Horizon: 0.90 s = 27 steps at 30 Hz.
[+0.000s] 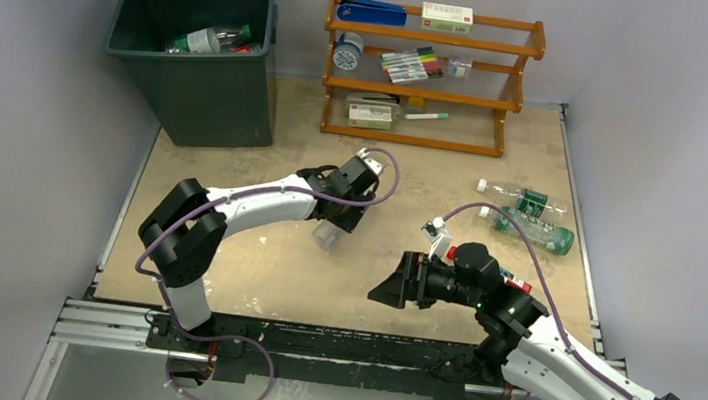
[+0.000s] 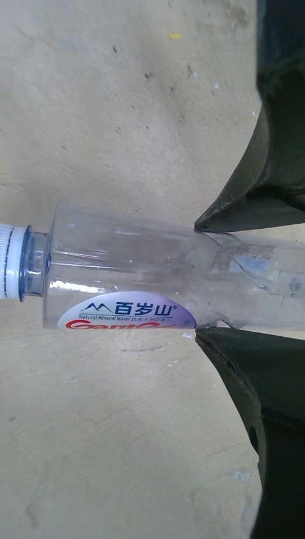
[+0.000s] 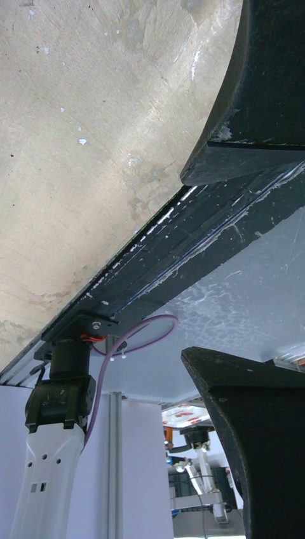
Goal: Put the plastic bottles in the bin
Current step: Pick up the plastic bottle at the center of the board, then place the plastic bottle in the trash bin.
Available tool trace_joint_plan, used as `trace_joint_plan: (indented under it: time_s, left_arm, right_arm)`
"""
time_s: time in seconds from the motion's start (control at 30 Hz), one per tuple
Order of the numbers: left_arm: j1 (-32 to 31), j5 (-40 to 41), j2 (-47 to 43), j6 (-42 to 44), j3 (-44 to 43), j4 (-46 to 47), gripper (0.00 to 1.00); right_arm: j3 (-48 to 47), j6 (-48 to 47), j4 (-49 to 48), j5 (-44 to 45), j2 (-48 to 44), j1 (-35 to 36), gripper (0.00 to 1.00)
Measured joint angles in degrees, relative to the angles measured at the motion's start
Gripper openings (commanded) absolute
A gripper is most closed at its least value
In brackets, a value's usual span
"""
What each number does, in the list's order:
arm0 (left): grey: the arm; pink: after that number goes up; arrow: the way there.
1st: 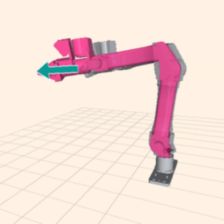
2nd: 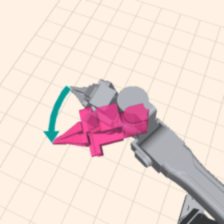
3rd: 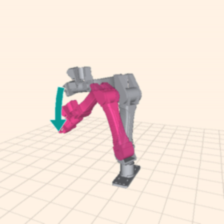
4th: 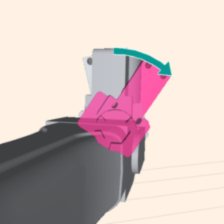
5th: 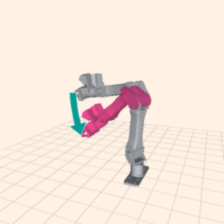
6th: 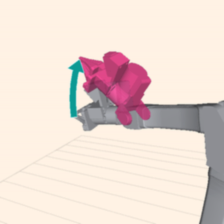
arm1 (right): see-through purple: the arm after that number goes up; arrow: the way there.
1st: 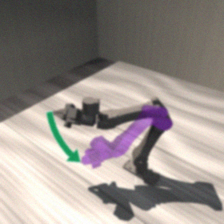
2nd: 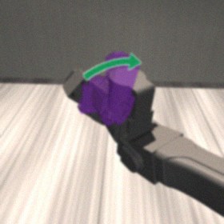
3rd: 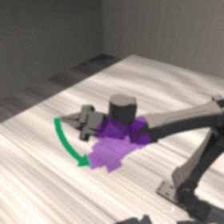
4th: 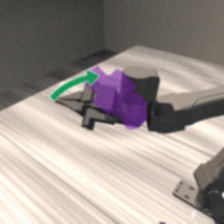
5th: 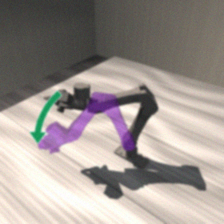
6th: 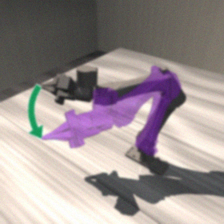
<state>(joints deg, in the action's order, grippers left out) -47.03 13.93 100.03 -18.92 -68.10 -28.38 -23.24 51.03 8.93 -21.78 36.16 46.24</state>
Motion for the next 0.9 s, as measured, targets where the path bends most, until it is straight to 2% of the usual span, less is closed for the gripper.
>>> trace_joint_plan:
  time_s: [0.27, 0.5, 0.7, 0.9]
  left_arm:
    - [2.4, -0.44, -0.52, 0.55, -14.21, -5.79, 0.52]
    - [11.21, -3.06, -0.59, 2.03, -27.93, -11.56, 0.53]
    - [16.7, -4.94, 0.85, 3.3, -43.8, -17.29, 0.54]
    - [23.23, -10.45, 4.04, 2.49, -58.73, -19.43, 0.57]
  right_arm:
    - [0.0, 0.02, 0.96, 0.2, -1.6, 0.0, 1.0]
    - [0.0, 0.02, 1.66, 0.26, -1.88, 0.0, 1.0]
    - [0.0, 0.02, 1.92, 0.28, -2.01, 0.0, 1.0]
    - [0.0, 0.02, 1.95, 0.28, -1.09, 0.0, 1.0]
